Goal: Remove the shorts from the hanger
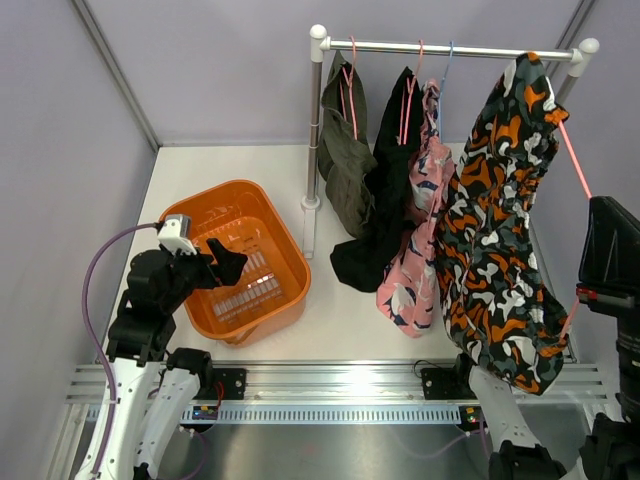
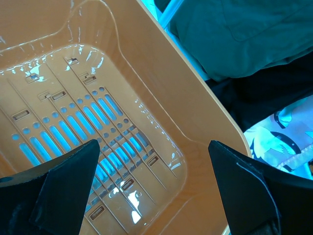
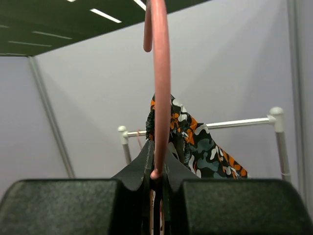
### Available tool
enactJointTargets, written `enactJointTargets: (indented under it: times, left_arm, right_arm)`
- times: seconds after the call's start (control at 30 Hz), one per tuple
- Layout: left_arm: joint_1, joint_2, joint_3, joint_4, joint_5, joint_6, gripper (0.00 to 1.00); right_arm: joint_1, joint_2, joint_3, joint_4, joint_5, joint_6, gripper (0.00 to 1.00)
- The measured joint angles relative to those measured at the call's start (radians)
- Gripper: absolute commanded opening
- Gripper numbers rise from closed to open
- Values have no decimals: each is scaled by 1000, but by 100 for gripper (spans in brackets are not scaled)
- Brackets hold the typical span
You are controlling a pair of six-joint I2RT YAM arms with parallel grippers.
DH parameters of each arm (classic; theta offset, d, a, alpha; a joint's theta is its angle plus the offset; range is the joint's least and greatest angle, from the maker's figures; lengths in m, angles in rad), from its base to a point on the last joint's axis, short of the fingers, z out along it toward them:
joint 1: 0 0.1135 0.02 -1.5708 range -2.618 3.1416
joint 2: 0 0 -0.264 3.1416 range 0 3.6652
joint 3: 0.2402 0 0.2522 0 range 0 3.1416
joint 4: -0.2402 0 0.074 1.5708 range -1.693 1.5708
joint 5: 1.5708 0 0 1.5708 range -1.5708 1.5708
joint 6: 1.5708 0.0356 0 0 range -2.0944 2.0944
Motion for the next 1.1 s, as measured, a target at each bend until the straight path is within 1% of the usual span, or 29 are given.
enactJointTargets:
  times: [0.13,0.2,0.27,0.33,0.37,0.43,0.5,0.53,0.63,0.77,0.87,0.93,1.03,1.1]
  left_arm:
    - [0,0,0,2,14,5,99]
    - [0,1,0,2,21,7,99]
    - [-2,2,0,2,26,8,99]
    - [-2,5,0,3,31,9,99]
    - [-2,5,0,3,33,10,99]
    - [-3,5,0,5,36,13,99]
    - [-4,2,0,5,37,15,99]
    - [-4,-1,1,5,37,16,99]
    - [-4,-6,20,1,40,15,99]
    - [-4,14,101,6,60,13,99]
    - [-4,57,183,31,103,-1,99]
    - [-4,87,222,50,130,-9,99]
    - [-19,138,271,58,145,-20,98]
    - [-49,175,298,61,143,-27,98]
  right_arm:
    - [0,106,195,8,-102,56,0]
    - [0,182,320,-4,-154,87,0]
    - [0,293,505,-14,-212,131,0]
    - [0,376,632,9,-268,177,0]
    - [0,399,661,26,-295,202,0]
    - [1,411,655,55,-343,248,0]
    - [2,378,525,143,-415,311,0]
    - [2,348,420,203,-451,342,0]
    - [2,286,145,312,-549,409,0]
    - [2,261,-172,332,-665,430,0]
    - [26,259,-333,320,-702,411,0]
    - [68,259,-396,270,-698,367,0]
    - [188,243,-451,214,-665,291,0]
    - [282,225,-479,193,-623,241,0]
